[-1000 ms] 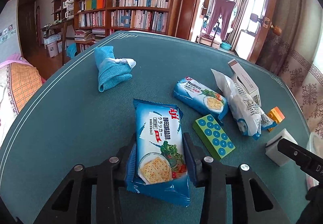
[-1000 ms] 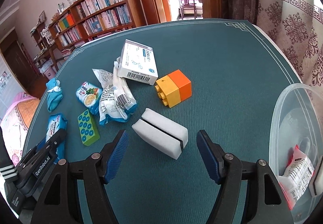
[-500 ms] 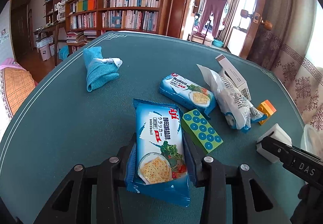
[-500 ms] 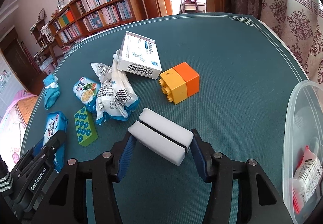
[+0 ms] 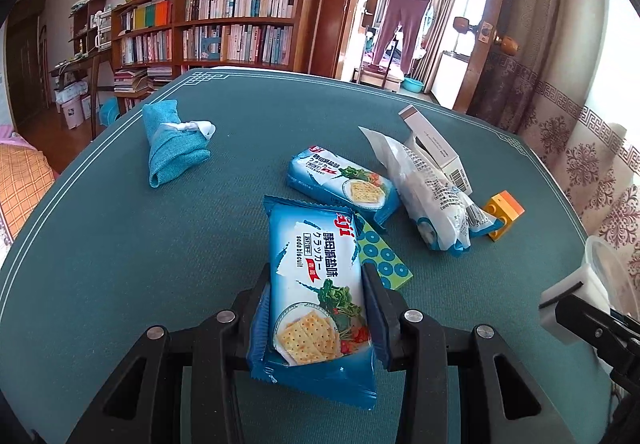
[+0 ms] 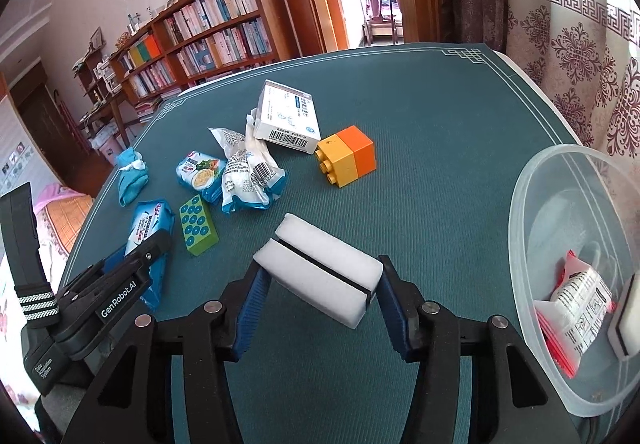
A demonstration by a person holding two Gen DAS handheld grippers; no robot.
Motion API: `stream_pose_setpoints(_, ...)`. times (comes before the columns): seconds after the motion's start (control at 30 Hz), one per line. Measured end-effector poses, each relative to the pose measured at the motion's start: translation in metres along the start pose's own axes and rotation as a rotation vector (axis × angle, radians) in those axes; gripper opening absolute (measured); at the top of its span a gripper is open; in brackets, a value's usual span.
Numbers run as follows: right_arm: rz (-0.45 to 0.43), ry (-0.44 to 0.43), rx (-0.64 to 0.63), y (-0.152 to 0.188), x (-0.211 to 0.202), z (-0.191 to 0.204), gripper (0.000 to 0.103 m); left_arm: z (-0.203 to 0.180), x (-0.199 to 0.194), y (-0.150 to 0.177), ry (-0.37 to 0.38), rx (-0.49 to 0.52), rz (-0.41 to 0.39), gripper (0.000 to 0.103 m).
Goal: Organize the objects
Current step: 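Grasp the second white sponge with the right tool while left tool holds the cracker pack, then carry the sponge into the clear bowl and open the right tool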
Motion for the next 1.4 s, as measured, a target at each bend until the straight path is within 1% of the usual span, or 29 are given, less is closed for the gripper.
stream_pose_setpoints(0.2, -0.025, 0.001, 0.004, 0.004, -0.023, -0.004, 0.054, -0.005, -0.003, -0.002, 0.015, 0.015, -0.005, 0.043)
stream_pose_setpoints(0.43, -0.041, 0.023, 0.023, 0.010, -0.041, -0.018, 0.054, -0.014, -0.008, -0.001, 0.055, 0.037, 0.002, 0.043)
stream_pose_setpoints(0.6, -0.054, 0.027, 0.042, 0.012, -0.050, -0.028, 0.054, -0.023, -0.015, 0.004, 0.085, 0.066, 0.012, 0.044)
stream_pose_setpoints(0.77, -0.070, 0.039, 0.051, 0.011, -0.060, -0.040, 0.054, -0.035, -0.025, 0.009, 0.105, 0.107, 0.005, 0.043)
stream_pose_setpoints(0.97, -0.109, 0.089, 0.088, 0.006, -0.081, -0.070, 0.054, -0.055, -0.034, 0.013, 0.132, 0.152, 0.001, 0.043)
stream_pose_setpoints(1.2, -0.148, 0.160, 0.125, -0.002, -0.105, -0.110, 0.055, -0.074, -0.040, 0.019, 0.182, 0.174, 0.028, 0.044)
stream_pose_setpoints(1.4, -0.180, 0.212, 0.173, -0.011, -0.122, -0.149, 0.055, -0.093, -0.048, 0.022, 0.193, 0.214, 0.018, 0.043)
Point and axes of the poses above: each gripper's, at about its wrist camera, not at the fingertips, and x roughly the way its jaws point, z to its left, y to its underside, the point moved 8 cm from there along x, roughly the way its jaws point, and after that the axes turned 13 degrees about -y, right-handed, at the moved point
